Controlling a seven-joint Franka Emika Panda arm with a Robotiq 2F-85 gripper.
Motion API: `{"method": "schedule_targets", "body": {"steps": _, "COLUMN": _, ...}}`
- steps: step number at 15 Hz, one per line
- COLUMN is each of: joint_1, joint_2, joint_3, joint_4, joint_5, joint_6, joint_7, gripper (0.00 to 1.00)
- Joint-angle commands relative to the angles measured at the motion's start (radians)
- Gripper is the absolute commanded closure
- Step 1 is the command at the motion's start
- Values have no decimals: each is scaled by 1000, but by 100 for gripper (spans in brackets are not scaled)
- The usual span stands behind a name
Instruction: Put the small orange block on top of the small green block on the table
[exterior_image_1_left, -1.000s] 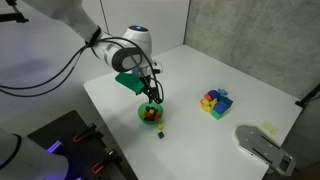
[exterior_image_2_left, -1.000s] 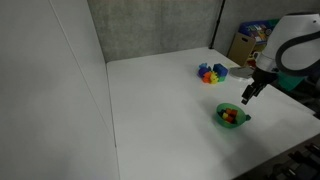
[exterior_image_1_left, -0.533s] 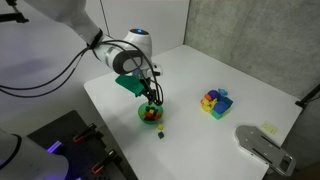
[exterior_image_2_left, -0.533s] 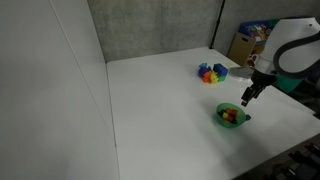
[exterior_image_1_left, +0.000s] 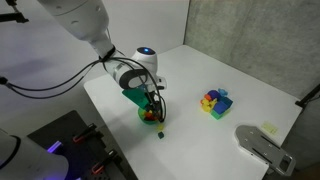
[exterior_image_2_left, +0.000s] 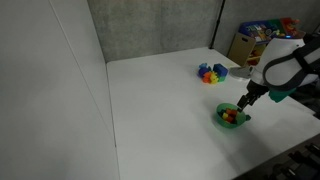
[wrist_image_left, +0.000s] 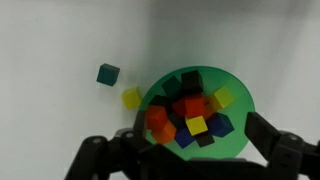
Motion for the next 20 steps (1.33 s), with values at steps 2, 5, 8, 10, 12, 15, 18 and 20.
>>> {"method": "schedule_targets", "body": {"steps": 2, "joint_1": -79, "joint_2": 103, "joint_3": 81, "joint_4": 62, "joint_5": 63, "joint_6": 29, "joint_7": -86, "gripper": 0}}
{"method": "schedule_targets", "body": {"steps": 5, "joint_1": -113, "joint_2": 151, "joint_3": 116, "joint_4": 87, "joint_5": 64, "joint_6": 39, "joint_7": -118, "gripper": 0}}
{"method": "schedule_targets", "body": {"steps": 8, "joint_1": -131, "joint_2": 194, "joint_3": 130, "joint_4": 109, "joint_5": 53, "joint_6": 46, "joint_7": -130, "gripper": 0}}
{"method": "schedule_targets", "body": {"steps": 10, "joint_1": -136, "joint_2": 217, "joint_3": 134, "joint_4": 122, "joint_5": 47, "joint_6": 51, "joint_7": -132, "gripper": 0}}
{"method": "schedule_targets", "body": {"steps": 12, "joint_1": -151, "joint_2": 237, "joint_3": 149, "joint_4": 134, "joint_5": 52, "joint_6": 58, "joint_7": -147, "gripper": 0}}
{"method": "schedule_targets", "body": {"steps": 15, "joint_1": -168, "joint_2": 260, "joint_3": 165, "joint_4": 144, "joint_5": 48, "joint_6": 75, "joint_7": -156, "gripper": 0}}
{"method": "schedule_targets", "body": {"steps": 18, "joint_1": -182, "joint_2": 280, "joint_3": 177, "joint_4": 153, "joint_5": 42, "joint_6": 87, "joint_7": -167, "gripper": 0}}
{"method": "schedule_targets", "body": {"steps": 20, "joint_1": -184, "joint_2": 291, "joint_3": 178, "joint_4": 158, "joint_5": 37, "joint_6": 97, "joint_7": -168, "gripper": 15}}
